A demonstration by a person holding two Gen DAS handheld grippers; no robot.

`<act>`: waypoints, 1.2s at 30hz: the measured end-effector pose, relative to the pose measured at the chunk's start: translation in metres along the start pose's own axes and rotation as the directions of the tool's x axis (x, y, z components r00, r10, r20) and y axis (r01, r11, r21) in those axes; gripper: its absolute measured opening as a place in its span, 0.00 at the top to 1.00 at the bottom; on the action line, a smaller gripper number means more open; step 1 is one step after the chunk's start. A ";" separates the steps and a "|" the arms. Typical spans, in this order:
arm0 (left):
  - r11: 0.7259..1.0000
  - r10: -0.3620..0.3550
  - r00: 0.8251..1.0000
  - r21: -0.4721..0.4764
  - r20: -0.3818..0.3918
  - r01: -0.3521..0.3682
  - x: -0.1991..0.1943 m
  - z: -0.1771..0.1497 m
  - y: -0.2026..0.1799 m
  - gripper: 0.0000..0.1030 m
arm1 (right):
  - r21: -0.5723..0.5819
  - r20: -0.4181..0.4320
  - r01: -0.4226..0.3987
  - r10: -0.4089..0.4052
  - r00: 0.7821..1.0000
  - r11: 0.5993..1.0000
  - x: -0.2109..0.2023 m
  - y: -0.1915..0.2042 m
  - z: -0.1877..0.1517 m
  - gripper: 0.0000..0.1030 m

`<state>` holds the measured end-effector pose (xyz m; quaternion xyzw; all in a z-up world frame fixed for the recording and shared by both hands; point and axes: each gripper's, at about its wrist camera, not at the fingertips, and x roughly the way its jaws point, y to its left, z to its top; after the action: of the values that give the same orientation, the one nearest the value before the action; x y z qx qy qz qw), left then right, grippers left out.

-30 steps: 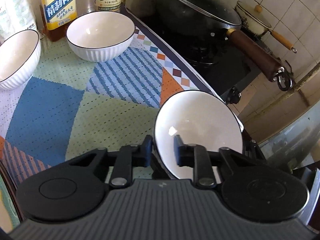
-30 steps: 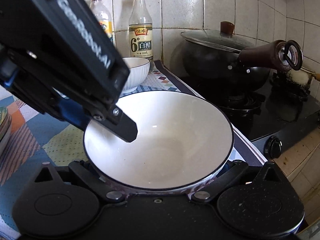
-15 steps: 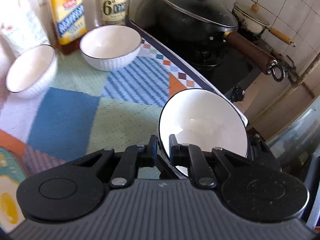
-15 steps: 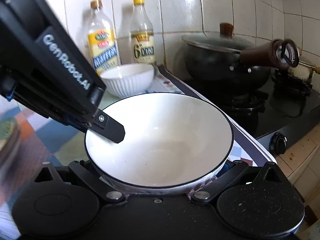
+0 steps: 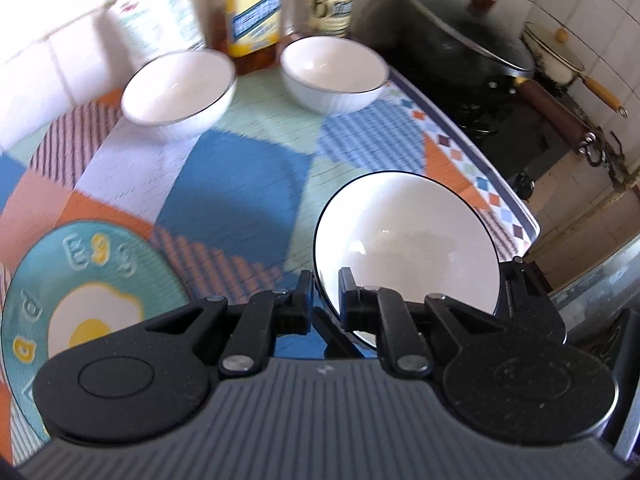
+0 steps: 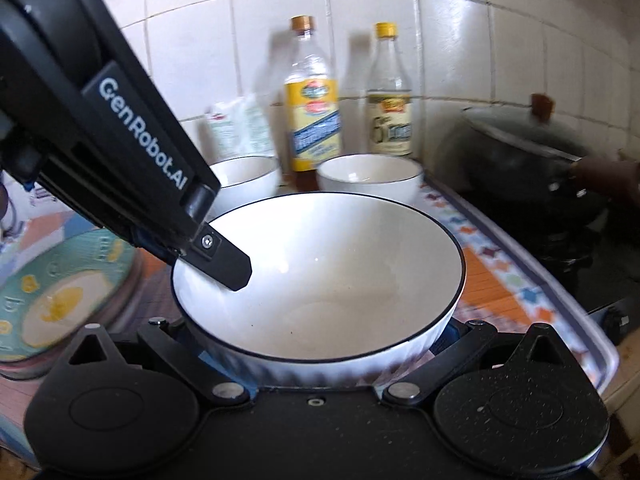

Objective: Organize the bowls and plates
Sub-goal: 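Carry the white bowl with the right tool and lower it onto the egg plate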

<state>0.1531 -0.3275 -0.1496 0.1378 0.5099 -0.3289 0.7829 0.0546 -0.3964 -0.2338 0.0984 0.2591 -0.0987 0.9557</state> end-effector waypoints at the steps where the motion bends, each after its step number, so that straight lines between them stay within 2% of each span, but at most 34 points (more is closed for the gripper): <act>1: 1.000 0.000 1.000 -0.013 -0.003 0.000 0.000 -0.001 0.006 0.90 | -0.011 0.001 -0.006 0.006 1.000 1.000 0.001 0.004 -0.001 0.00; 9: 0.997 0.043 0.999 -0.061 0.001 -0.043 0.005 -0.005 0.036 0.90 | -0.082 -0.016 -0.060 0.059 0.998 0.995 0.026 0.032 0.000 0.00; 16: 0.996 0.071 0.997 -0.053 -0.013 -0.071 0.014 -0.001 0.044 0.89 | -0.088 -0.024 -0.067 0.066 0.998 0.994 0.042 0.043 0.002 0.00; 20: 0.994 0.090 0.995 -0.052 -0.042 -0.092 0.023 -0.003 0.048 0.89 | -0.097 -0.063 -0.072 0.066 0.996 0.993 0.053 0.046 0.001 0.00; 23: 0.995 0.076 0.996 -0.060 -0.054 -0.080 0.025 -0.006 0.050 0.89 | -0.102 -0.099 -0.060 0.050 0.994 0.993 0.058 0.049 -0.003 0.00; 28: 0.994 0.095 0.994 -0.052 -0.046 -0.097 0.025 -0.010 0.045 0.89 | -0.099 -0.118 0.000 -0.012 0.993 0.995 0.058 0.056 -0.005 0.00; 36: 0.994 0.080 0.995 -0.066 -0.054 -0.083 0.016 -0.009 0.047 0.88 | -0.085 -0.157 0.027 -0.040 0.987 0.996 0.028 0.058 -0.009 0.00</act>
<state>0.1819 -0.2933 -0.1739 0.1402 0.5346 -0.2756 0.7865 0.0880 -0.3425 -0.2475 0.0617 0.3398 -0.0959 0.9336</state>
